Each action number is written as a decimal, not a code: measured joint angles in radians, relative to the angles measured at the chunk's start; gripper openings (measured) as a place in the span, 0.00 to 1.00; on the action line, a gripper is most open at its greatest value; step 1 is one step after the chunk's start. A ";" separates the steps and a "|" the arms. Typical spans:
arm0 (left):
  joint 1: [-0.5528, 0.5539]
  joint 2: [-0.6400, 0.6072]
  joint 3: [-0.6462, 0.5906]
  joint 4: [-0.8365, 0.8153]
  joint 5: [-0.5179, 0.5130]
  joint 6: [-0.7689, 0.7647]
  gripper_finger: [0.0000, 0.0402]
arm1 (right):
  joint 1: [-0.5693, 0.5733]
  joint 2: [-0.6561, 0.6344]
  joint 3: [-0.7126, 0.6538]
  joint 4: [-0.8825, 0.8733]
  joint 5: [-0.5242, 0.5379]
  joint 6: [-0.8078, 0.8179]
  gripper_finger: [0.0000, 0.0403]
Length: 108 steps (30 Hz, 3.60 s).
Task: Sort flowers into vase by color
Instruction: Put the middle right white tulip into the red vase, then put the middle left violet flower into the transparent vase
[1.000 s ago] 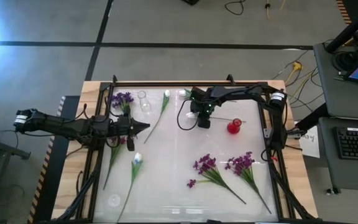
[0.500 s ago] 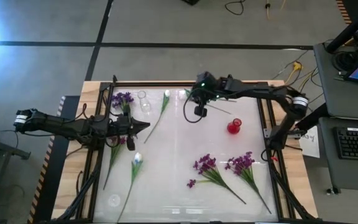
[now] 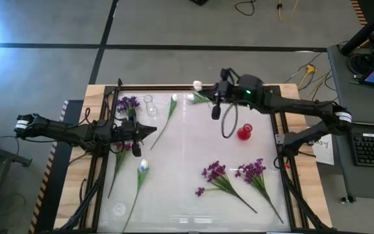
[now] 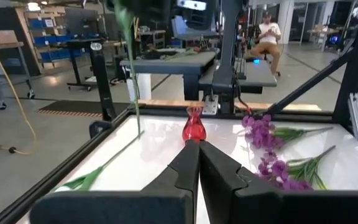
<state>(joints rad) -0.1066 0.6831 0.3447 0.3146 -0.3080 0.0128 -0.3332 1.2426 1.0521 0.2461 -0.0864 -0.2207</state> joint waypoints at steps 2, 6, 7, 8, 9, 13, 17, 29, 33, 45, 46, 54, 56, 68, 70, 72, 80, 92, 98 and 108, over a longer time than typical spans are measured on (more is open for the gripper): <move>0.000 -0.002 0.003 0.010 0.000 0.000 0.00 | 0.009 -0.025 -0.079 0.159 0.009 0.040 0.03; 0.000 -0.002 0.033 0.007 0.000 0.000 0.00 | 0.021 -0.036 -0.195 0.389 0.064 0.083 0.03; 0.000 -0.002 0.041 0.005 0.000 0.000 0.00 | 0.021 -0.032 -0.215 0.440 0.072 0.092 0.03; 0.000 -0.002 0.049 -0.003 0.000 0.002 0.00 | 0.022 -0.026 -0.232 0.494 0.082 0.099 0.03; 0.000 -0.002 0.056 -0.012 0.000 0.006 0.00 | 0.022 -0.018 -0.247 0.542 0.087 0.108 0.03; 0.000 -0.002 0.086 -0.055 0.000 0.021 0.00 | 0.024 0.004 -0.263 0.610 0.091 0.153 0.03; 0.000 -0.001 0.104 -0.114 0.000 0.002 0.00 | 0.024 -0.039 -0.252 0.554 0.143 0.288 0.03; 0.000 0.009 0.105 -0.142 0.000 -0.014 0.00 | 0.083 -0.465 -0.196 -0.168 0.373 0.369 0.03; 0.000 0.025 0.105 -0.122 -0.012 -0.014 0.00 | 0.125 -0.566 -0.196 -0.258 0.456 0.385 0.03; 0.000 0.071 0.105 -0.118 -0.050 -0.022 0.00 | 0.193 -0.646 -0.244 -0.393 0.725 0.316 0.03; 0.000 0.072 0.105 -0.117 -0.050 -0.022 0.00 | 0.198 -0.647 -0.253 -0.394 0.722 0.309 0.03; 0.000 0.075 0.104 -0.109 -0.052 -0.021 0.00 | 0.290 -0.713 -0.306 -0.398 0.715 0.273 0.03; 0.000 0.075 0.104 -0.101 -0.052 -0.016 0.00 | 0.303 -0.729 -0.309 -0.397 0.716 0.272 0.03; 0.000 0.083 0.104 -0.069 -0.052 -0.015 0.00 | 0.312 -0.796 -0.419 -0.389 0.716 0.178 0.03; 0.000 0.083 0.104 -0.066 -0.053 -0.015 0.00 | 0.312 -0.799 -0.434 -0.389 0.718 0.192 0.03; 0.000 0.083 0.104 -0.062 -0.052 -0.015 0.00 | 0.312 -0.798 -0.443 -0.388 0.718 0.195 0.03; 0.000 0.084 0.104 -0.055 -0.053 -0.015 0.00 | 0.312 -0.797 -0.472 -0.390 0.718 0.231 0.04; 0.000 0.084 0.104 -0.052 -0.053 -0.015 0.00 | 0.312 -0.797 -0.475 -0.446 0.715 0.266 0.27; 0.000 0.084 0.104 -0.052 -0.053 -0.015 0.00 | 0.312 -0.797 -0.475 -0.519 0.715 0.344 0.39; 0.000 0.084 0.104 -0.070 -0.139 -0.073 0.00 | 0.312 -0.793 -0.375 -0.819 0.714 0.572 0.58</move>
<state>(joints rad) -0.1066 0.7672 0.4484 0.2446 -0.4473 -0.0597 -0.0216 0.4499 0.6773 -0.5732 0.6273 0.3517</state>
